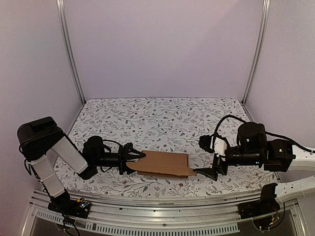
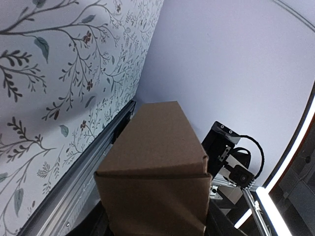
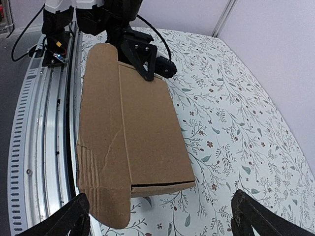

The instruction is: Fold the paper box

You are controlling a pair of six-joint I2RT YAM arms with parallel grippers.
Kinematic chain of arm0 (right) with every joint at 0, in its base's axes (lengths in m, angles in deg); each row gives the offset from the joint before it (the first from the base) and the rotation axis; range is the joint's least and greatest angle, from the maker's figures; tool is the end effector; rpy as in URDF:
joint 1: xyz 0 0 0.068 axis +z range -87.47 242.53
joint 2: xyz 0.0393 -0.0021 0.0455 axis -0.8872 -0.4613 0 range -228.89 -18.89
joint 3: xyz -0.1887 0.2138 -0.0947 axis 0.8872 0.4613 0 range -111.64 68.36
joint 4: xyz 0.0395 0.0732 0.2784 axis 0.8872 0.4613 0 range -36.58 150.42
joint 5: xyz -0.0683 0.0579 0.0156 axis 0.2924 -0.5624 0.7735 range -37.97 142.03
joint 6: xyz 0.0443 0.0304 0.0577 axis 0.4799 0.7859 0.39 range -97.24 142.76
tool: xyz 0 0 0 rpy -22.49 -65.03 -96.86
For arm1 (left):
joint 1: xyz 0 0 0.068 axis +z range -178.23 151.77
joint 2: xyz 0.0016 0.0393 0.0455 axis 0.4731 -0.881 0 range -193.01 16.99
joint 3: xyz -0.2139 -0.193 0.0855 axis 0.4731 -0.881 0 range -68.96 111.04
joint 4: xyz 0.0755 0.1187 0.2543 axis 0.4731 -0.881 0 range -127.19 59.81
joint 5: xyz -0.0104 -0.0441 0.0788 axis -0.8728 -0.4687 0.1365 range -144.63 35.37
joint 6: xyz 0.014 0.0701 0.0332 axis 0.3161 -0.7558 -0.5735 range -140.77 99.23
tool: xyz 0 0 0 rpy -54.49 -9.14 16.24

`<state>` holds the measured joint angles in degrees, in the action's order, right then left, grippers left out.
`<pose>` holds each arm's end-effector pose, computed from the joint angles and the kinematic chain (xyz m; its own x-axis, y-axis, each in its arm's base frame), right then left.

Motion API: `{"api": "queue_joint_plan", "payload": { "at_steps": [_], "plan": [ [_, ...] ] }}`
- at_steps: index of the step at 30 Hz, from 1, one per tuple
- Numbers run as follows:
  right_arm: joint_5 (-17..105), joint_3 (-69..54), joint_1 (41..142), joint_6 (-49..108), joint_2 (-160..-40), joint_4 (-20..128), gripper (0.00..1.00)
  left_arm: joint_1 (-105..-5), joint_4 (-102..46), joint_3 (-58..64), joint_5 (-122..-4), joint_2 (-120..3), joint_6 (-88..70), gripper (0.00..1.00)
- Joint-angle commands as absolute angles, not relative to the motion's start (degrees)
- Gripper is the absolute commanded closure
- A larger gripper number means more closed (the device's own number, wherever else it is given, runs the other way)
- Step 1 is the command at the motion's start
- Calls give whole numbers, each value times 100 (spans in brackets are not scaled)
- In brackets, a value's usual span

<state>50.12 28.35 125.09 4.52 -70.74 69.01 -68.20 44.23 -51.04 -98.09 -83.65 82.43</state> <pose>0.1119 0.2205 0.2804 0.0803 -0.5243 -0.8477 -0.9218 0.2845 -0.2633 0.1926 -0.2221 0.1171 -0.9365 -0.1373 0.3226 -0.3333 0.0632 -0.9407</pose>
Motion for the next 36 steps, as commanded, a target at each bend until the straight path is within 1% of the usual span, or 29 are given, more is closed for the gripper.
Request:
{"api": "queue_joint_plan", "payload": {
  "at_steps": [1, 8, 14, 24, 31, 36],
  "plan": [
    [5408, 2735, 13064, -683, -6703, 7231, 1, -6599, 5609, -5186, -10379, -7937, 8698, 100],
    [7229, 2763, 14016, -2058, -6605, 7105, 1, -6533, 5722, -4985, -11113, -7546, 8960, 100],
    [8088, 3016, 14550, -3213, -6858, 6218, 1, -6524, 5718, -4868, -11366, -7256, 9077, 100],
    [8618, 3067, 15442, -4488, -7510, 4965, 1, -6529, 5717, -4909, -11527, -6873, 9097, 100],
    [8789, 3239, 15625, -5162, -7866, 4181, 2, -6532, 5716, -4953, -11627, -6756, 9052, 100],
    [8876, 3204, 15634, -5296, -8010, 4029, 11, -6541, 5717, -4986, -11647, -6680, 9033, 100]
  ]
}}
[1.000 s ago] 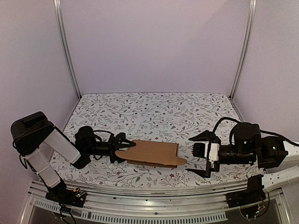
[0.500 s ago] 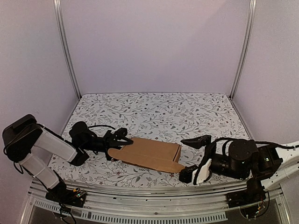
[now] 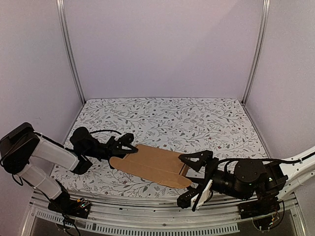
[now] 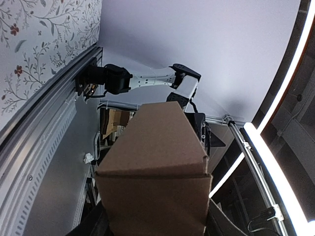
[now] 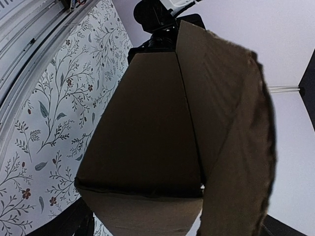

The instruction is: Fold the paper box

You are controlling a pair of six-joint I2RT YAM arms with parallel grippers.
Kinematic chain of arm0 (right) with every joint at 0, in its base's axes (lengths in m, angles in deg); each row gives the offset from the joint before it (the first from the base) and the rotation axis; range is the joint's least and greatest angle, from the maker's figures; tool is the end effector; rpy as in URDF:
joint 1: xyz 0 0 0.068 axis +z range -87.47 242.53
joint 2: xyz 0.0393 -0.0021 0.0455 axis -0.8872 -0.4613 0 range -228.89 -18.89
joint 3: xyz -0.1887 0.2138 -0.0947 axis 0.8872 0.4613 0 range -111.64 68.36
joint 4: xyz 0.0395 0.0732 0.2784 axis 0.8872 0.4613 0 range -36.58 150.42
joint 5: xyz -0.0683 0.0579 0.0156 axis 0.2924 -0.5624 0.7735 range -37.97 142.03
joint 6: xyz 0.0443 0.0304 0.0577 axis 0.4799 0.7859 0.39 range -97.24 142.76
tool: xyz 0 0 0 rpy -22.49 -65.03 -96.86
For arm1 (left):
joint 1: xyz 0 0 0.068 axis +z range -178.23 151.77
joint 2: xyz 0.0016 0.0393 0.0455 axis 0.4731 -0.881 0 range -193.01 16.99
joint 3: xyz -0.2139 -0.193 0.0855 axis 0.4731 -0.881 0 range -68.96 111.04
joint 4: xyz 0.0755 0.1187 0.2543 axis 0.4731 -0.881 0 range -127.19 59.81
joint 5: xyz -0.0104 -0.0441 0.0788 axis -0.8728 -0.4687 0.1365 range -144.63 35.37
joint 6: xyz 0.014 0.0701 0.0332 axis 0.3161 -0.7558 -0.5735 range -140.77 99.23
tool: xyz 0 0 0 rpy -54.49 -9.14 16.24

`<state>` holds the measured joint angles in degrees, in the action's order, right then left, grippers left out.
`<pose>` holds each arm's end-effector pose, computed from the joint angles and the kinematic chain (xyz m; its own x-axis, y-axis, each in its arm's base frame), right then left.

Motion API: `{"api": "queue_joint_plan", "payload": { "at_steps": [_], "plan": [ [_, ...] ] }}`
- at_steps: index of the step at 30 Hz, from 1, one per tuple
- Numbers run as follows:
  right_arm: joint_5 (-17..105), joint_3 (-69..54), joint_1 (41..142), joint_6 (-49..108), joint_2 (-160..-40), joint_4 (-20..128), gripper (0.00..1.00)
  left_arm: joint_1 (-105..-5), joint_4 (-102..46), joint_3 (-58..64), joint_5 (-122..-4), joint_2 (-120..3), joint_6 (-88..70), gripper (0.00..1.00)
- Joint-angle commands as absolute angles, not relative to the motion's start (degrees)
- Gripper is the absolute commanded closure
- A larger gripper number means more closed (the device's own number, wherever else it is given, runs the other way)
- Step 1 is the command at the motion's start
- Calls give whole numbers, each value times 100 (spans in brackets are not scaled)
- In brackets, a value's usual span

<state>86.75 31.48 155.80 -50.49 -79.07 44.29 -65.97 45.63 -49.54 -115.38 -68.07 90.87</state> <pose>0.0226 0.2790 0.2815 0.8200 -0.5535 -0.1458 -0.2321 -0.0887 -0.9686 0.1764 -0.2111 0.1973 -0.9608 0.1691 0.2197 -0.2308 -0.0491 -0.9718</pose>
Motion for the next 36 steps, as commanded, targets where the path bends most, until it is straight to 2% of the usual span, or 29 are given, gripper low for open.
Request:
{"api": "queue_joint_plan", "payload": {
  "at_steps": [1, 12, 17, 23, 27, 30, 32, 35, 36],
  "plan": [
    [8880, 3180, 15641, -5299, -8056, 4024, 13, -6548, 5717, -4996, -11650, -6669, 9033, 100],
    [8927, 3102, 15640, -5218, -8261, 4012, 36, -6550, 5710, -5117, -11661, -6602, 9011, 100],
    [8947, 3062, 15639, -5180, -8317, 4023, 54, -6546, 5716, -5151, -11648, -6606, 8939, 100],
    [8978, 3031, 15640, -5120, -8348, 4015, 66, -6551, 5713, -5161, -11635, -6621, 8870, 100],
    [9027, 3046, 15639, -5061, -8344, 4006, 69, -6547, 5713, -5138, -11494, -6564, 8787, 83],
    [9075, 3097, 15640, -4953, -8294, 4010, 70, -6543, 5644, -5131, -11378, -6494, 8650, 63],
    [9102, 3110, 15642, -4864, -8221, 4078, 71, -6543, 5410, -5085, -11311, -6366, 8472, 60],
    [9150, 3092, 15642, -4721, -8111, 4260, 72, -6550, 4837, -4989, -11135, -6080, 8141, 37],
    [9169, 3086, 15640, -4688, -8069, 4319, 72, -6550, 4609, -4942, -11088, -5955, 8013, 18]
  ]
}}
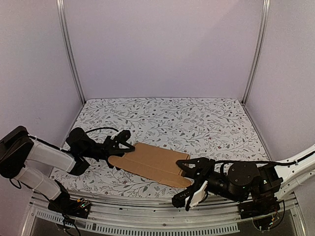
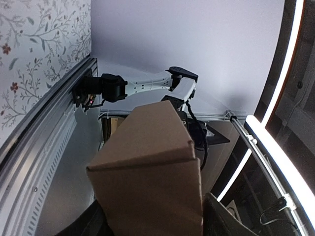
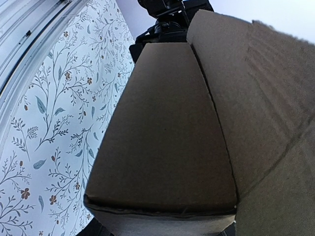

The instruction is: Fold the paper box

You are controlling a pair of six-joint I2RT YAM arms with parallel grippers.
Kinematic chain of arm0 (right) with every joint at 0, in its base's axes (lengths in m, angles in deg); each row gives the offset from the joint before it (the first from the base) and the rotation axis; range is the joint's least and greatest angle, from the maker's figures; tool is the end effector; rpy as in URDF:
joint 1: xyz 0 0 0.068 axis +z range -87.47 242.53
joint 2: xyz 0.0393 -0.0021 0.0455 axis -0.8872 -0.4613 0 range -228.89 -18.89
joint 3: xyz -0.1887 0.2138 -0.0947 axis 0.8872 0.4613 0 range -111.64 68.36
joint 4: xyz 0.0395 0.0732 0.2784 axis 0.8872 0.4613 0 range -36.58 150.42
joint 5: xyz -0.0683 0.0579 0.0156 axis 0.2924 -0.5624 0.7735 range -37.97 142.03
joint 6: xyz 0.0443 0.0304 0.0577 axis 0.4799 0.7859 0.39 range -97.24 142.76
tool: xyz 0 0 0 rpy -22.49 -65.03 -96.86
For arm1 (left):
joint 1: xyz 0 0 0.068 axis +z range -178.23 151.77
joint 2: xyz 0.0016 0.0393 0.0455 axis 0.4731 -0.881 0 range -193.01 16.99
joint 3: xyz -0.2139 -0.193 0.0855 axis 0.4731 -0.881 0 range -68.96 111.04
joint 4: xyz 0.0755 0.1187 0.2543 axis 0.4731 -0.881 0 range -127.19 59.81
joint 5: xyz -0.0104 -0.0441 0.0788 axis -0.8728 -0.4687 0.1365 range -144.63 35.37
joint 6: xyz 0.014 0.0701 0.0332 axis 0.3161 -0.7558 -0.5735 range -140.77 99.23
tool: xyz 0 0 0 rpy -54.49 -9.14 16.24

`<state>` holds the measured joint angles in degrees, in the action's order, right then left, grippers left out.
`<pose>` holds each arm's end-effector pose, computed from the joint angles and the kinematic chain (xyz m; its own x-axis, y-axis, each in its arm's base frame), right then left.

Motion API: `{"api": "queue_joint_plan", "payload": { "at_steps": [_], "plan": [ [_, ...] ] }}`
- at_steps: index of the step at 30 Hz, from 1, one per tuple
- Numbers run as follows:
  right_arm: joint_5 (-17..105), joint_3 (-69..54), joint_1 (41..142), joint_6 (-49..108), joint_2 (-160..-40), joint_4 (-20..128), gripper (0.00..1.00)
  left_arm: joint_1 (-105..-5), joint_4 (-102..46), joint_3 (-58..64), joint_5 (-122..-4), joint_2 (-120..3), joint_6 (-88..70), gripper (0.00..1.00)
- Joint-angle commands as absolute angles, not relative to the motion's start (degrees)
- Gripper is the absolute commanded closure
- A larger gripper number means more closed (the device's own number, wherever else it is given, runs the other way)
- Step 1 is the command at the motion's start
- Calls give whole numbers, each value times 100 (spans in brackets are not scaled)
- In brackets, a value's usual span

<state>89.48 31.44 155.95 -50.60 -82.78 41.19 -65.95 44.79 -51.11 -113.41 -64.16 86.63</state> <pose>0.0239 0.2898 0.2720 0.7972 -0.5898 -0.1286 -0.2224 -0.0888 -0.9709 0.1698 -0.2044 0.2051 -0.9826 0.1345 0.1277 -0.1401 -0.0875 -0.9863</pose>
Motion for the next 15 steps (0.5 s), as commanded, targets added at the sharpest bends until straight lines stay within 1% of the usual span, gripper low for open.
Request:
{"api": "queue_joint_plan", "payload": {
  "at_steps": [1, 2, 7, 9, 12, 15],
  "plan": [
    [9187, 3084, 15645, -4670, -8048, 4376, 73, -6550, 4317, -4889, -11057, -5840, 7855, 3],
    [9199, 3083, 15642, -4647, -8006, 4436, 73, -6550, 4016, -4843, -11015, -5705, 7704, 1],
    [9314, 3083, 15640, -4569, -7832, 4771, 73, -6514, 2212, -4492, -10942, -5110, 6852, 0],
    [9390, 3083, 15639, -4503, -7747, 4881, 73, -6463, 1030, -4256, -10900, -4836, 6182, 1],
    [9628, 3063, 15639, -4231, -7665, 4952, 74, -6294, -1223, -3688, -10692, -4405, 4786, 0],
    [9784, 3048, 15625, -3775, -7661, 5033, 74, -6016, -2443, -3341, -10395, -4076, 4021, 0]
  ]
}}
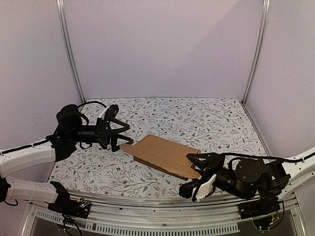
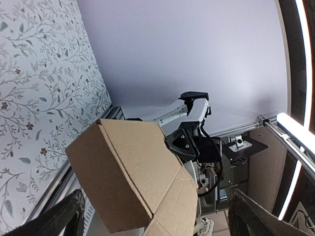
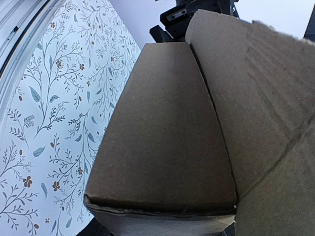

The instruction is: Fold the paper box

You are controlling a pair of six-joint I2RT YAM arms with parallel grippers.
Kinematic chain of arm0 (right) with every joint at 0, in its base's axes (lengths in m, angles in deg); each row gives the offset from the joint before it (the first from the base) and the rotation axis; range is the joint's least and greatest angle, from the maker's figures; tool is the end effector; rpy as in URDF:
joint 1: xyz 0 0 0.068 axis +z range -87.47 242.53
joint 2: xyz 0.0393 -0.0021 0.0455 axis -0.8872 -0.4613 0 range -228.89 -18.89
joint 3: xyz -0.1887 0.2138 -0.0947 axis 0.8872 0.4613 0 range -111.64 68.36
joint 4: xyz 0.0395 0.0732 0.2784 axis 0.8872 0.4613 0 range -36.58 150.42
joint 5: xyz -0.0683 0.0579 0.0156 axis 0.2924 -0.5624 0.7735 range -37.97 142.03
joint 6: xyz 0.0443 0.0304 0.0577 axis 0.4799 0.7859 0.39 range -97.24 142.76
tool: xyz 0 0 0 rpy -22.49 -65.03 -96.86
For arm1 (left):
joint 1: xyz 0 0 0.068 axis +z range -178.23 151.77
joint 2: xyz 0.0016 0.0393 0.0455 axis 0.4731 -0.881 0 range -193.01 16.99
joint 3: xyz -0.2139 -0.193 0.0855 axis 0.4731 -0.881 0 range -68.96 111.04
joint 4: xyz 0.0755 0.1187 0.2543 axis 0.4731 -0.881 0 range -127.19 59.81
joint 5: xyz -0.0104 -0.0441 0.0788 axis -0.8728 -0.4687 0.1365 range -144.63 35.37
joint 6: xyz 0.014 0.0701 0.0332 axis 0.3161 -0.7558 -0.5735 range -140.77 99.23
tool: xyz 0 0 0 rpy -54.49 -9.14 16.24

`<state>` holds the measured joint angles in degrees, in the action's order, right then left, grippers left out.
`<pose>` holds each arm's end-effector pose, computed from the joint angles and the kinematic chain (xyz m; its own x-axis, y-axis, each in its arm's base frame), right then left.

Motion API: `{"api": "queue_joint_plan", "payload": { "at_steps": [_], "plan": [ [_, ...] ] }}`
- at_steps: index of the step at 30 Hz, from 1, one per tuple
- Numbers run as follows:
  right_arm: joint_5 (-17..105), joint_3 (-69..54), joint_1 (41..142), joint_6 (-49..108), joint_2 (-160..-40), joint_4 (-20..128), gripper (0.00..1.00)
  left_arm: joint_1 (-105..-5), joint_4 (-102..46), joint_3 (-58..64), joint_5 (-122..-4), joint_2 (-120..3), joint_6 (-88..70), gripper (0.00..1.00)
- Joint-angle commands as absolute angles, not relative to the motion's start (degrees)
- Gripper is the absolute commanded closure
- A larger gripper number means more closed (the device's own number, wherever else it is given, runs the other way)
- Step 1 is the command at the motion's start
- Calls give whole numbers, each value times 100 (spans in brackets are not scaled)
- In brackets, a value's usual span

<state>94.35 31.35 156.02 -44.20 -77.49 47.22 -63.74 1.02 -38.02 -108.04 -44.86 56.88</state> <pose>0.0292 0.2680 0.2845 0.7218 -0.6585 -0.2128 -0.2894 -0.0078 -0.9572 0.1832 -0.1974 0.2818 -0.9758 -0.0192 -0.2179 0.2180 0.0012 -0.9760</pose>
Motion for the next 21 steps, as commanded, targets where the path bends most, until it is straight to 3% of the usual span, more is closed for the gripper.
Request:
{"api": "queue_joint_plan", "payload": {
  "at_steps": [1, 9, 21],
  "plan": [
    [9793, 3042, 15610, -3548, -7679, 5071, 74, -5929, -2770, -3238, -10273, -3963, 3732, 0],
    [8977, 2871, 14934, -1184, -7935, 5521, 75, -5761, -4762, -2613, -9483, -3324, 2205, 0],
    [4593, 2993, 12867, 903, -8372, 5573, 76, -6016, -5017, -2810, -8203, -3306, 1479, 5]
  ]
}}
